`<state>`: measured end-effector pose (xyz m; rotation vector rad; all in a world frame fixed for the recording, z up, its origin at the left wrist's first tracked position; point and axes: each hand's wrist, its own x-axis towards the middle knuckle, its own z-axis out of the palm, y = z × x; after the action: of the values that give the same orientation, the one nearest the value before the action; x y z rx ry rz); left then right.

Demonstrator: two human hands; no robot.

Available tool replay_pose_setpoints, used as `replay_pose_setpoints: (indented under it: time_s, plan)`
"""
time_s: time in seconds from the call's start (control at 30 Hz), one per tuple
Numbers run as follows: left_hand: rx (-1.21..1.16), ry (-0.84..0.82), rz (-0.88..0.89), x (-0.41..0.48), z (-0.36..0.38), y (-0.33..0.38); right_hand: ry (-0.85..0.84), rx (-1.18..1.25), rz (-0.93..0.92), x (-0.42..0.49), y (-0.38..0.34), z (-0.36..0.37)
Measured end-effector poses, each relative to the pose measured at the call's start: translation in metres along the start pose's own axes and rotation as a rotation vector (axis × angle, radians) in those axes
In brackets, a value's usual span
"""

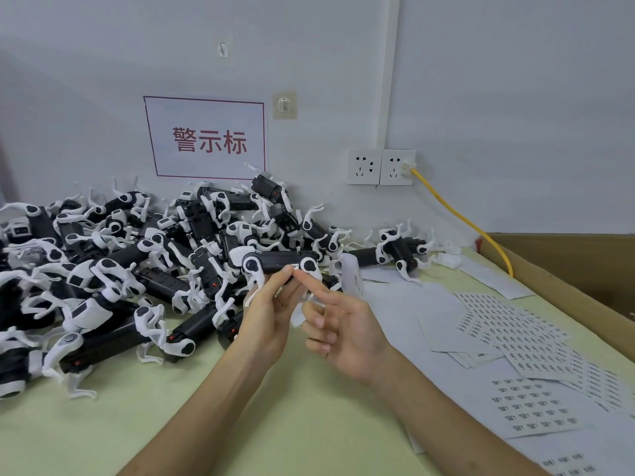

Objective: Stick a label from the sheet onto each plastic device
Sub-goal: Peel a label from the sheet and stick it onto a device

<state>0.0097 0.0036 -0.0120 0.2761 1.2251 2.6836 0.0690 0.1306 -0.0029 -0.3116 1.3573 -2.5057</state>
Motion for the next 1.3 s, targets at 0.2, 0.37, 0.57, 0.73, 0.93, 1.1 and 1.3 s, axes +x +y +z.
replay_pose_setpoints:
  time_s: [0.2,0.37,0.57,0.73,0.93,1.1,1.3]
  plan:
    - [0.021,0.113,0.051,0.001,0.0,-0.001,0.018,0.011,-0.02,0.001,0.006,0.004]
    - [0.077,0.23,0.025,0.002,0.002,-0.004,0.002,0.013,-0.03,0.001,0.008,0.006]
    - [0.078,0.292,0.069,0.0,0.004,-0.004,-0.018,0.014,-0.035,0.002,0.01,0.006]
    - [0.074,0.373,0.115,0.001,0.009,-0.005,-0.04,0.036,-0.031,0.003,0.011,0.008]
    - [0.101,0.414,0.131,0.001,0.007,-0.005,-0.04,0.055,-0.031,0.003,0.01,0.007]
    - [0.035,0.416,0.155,0.007,0.004,0.0,-0.004,0.089,-0.053,0.003,0.007,0.004]
    - [-0.079,0.268,0.092,0.01,0.001,0.005,0.092,0.145,-0.184,-0.001,-0.013,-0.004]
